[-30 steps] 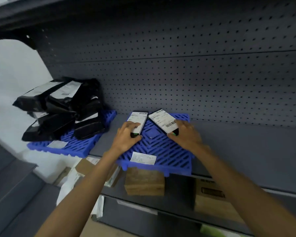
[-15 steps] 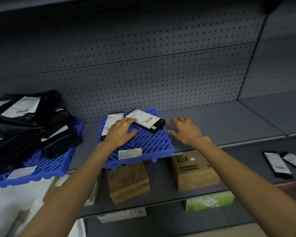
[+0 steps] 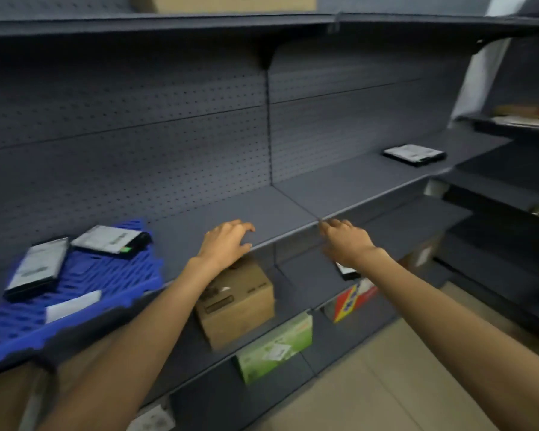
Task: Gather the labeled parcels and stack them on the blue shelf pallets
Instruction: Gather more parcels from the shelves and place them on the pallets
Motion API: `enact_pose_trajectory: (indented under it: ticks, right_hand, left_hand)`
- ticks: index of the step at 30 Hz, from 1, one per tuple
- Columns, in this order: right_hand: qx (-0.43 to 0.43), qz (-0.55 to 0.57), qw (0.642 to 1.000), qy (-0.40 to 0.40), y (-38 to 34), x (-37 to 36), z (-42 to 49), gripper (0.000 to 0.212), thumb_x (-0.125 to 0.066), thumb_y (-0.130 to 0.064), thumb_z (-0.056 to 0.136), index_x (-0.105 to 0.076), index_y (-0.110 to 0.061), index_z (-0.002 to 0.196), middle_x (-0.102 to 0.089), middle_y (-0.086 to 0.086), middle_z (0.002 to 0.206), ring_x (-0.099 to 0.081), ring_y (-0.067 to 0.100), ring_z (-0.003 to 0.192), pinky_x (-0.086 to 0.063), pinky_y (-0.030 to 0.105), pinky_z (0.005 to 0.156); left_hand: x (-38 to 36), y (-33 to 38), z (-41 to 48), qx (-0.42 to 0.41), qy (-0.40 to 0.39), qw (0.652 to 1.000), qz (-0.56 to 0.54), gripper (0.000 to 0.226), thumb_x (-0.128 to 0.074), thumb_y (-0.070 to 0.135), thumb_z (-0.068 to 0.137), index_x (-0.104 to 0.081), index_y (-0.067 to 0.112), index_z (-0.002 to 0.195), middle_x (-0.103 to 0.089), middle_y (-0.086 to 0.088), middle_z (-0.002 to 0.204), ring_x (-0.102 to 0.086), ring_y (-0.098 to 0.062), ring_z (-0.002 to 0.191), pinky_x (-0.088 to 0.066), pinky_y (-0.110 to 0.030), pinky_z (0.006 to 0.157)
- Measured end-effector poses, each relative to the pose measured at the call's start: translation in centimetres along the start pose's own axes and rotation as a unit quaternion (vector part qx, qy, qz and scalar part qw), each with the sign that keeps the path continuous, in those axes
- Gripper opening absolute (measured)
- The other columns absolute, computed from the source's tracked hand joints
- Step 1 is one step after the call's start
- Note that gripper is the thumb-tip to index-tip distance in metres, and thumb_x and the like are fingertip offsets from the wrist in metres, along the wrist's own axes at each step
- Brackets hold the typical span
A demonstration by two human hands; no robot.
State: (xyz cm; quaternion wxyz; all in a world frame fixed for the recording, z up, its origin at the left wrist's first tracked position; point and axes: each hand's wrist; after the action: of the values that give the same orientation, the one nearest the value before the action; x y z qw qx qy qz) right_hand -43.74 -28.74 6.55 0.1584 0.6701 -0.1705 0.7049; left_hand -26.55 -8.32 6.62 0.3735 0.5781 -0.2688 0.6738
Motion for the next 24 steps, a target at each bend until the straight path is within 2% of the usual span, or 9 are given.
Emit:
enact_pose_trajectory:
  ticks: [5, 12, 16, 19, 24]
  right_hand:
    - [-0.078, -0.013, 0.997, -0.002, 11.4, 0.2, -6.2, 0.048, -0.056, -0.037, 0.095, -0.042, -0.012, 0.133, -0.048, 0.012, 0.133, -0.044, 0.033, 0.128, -0.045, 0.044, 0.092]
    - [-0.173, -0.003, 0.985, -0.001, 23.7, 0.2, -12.4, 0.045, -0.052, -0.029, 0.094, -0.042, -0.014, 0.135, -0.05, 0.011, 0.131, -0.046, 0.033, 0.126, -0.045, 0.044, 0.092]
    - [-0.213, -0.003, 0.977, 0.007, 29.6, 0.1, -13.4, 0.037, -0.046, -0.026, 0.098, -0.045, -0.015, 0.133, -0.052, 0.011, 0.13, -0.047, 0.033, 0.123, -0.045, 0.044, 0.088]
    - [-0.225, -0.008, 0.974, 0.018, 33.6, 0.2, -12.5, 0.039, -0.052, -0.028, 0.097, -0.044, -0.015, 0.133, -0.051, 0.011, 0.131, -0.048, 0.032, 0.122, -0.046, 0.042, 0.084]
    - [-0.239, -0.011, 0.971, 0.009, 40.3, 0.0, -8.3, 0.044, -0.051, -0.027, 0.096, -0.042, -0.014, 0.137, -0.052, 0.01, 0.131, -0.049, 0.032, 0.121, -0.046, 0.042, 0.086]
  left_hand:
    - [-2.7, 13.1, 3.6, -0.076, 0.008, 0.997, -0.017, 0.039, -0.061, 0.032, 0.094, -0.056, 0.026, 0.132, -0.059, 0.0, 0.132, -0.057, -0.027, 0.12, -0.049, -0.04, 0.089]
    - [-6.2, 28.3, 7.5, -0.156, 0.002, 0.987, -0.023, 0.035, -0.063, 0.036, 0.091, -0.058, 0.028, 0.125, -0.062, 0.001, 0.123, -0.06, -0.026, 0.115, -0.05, -0.039, 0.083]
    - [-8.1, 34.3, 10.8, -0.203, 0.009, 0.979, -0.021, 0.034, -0.064, 0.037, 0.091, -0.06, 0.027, 0.123, -0.064, 0.002, 0.122, -0.063, -0.024, 0.11, -0.051, -0.038, 0.08]
    - [-9.2, 37.6, 14.5, -0.226, 0.018, 0.974, -0.021, 0.033, -0.063, 0.038, 0.091, -0.06, 0.026, 0.123, -0.064, 0.002, 0.121, -0.063, -0.023, 0.109, -0.05, -0.038, 0.079]
    - [-10.7, 42.1, 23.0, -0.253, 0.034, 0.967, -0.019, 0.033, -0.063, 0.038, 0.092, -0.06, 0.026, 0.123, -0.064, 0.001, 0.121, -0.063, -0.023, 0.109, -0.049, -0.037, 0.076]
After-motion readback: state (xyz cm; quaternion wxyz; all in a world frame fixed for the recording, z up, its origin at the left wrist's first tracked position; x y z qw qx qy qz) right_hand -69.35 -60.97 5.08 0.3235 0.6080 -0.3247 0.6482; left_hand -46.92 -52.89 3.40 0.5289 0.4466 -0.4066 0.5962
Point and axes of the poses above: each hand's wrist, its own z-axis towards the middle knuckle, its own x-axis out of the back of the hand, y = z × x
